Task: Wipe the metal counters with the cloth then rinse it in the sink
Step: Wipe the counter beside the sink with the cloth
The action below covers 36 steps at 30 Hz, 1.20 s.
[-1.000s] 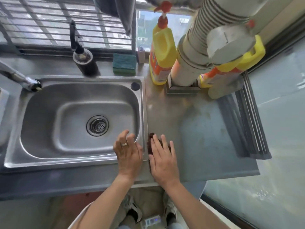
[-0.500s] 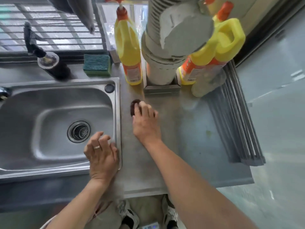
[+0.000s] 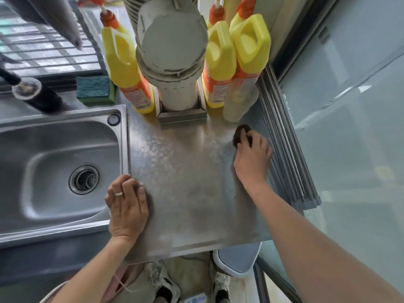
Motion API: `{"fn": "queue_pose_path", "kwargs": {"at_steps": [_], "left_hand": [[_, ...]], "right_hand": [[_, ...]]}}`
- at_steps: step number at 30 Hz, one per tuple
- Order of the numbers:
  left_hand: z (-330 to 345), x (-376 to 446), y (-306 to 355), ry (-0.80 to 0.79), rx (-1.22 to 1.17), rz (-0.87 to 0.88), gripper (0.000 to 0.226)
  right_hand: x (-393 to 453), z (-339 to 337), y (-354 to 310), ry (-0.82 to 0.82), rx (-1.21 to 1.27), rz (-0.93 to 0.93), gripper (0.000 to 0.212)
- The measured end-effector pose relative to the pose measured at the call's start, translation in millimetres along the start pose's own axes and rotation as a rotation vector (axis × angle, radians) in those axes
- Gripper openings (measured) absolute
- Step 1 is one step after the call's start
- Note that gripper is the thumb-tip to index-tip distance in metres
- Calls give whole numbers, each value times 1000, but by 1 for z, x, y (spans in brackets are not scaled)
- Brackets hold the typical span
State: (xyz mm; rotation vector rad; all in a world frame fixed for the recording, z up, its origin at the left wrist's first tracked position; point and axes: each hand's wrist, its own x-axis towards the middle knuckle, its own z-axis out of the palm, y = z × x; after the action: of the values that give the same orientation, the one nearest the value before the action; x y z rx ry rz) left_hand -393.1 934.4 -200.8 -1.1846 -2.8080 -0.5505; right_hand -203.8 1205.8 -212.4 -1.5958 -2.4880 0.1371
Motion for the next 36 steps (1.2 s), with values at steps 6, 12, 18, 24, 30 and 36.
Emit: {"fn": "queue_pose_path", "kwargs": {"at_steps": [6, 12, 18, 24, 30, 36], "left_hand": [[-1, 0, -1, -21, -44, -5, 25], [-1, -3, -3, -16, -12, 17, 22], [1, -5, -3, 36, 24, 30, 24], [1, -4, -2, 35, 17, 37, 26], [1, -3, -6, -7, 5, 34, 23], [3, -2, -7, -24, -20, 33, 16]], "right_hand": [[-16, 10, -115, -47, 150, -124, 51], [-50, 25, -197, -80, 141, -502, 50], [-1, 12, -120, -16, -29, 0, 49], [-19, 21, -189, -25, 95, 39, 49], [-12, 28, -166, -73, 133, -505, 46], [1, 20, -96, 51, 66, 32, 42]]}}
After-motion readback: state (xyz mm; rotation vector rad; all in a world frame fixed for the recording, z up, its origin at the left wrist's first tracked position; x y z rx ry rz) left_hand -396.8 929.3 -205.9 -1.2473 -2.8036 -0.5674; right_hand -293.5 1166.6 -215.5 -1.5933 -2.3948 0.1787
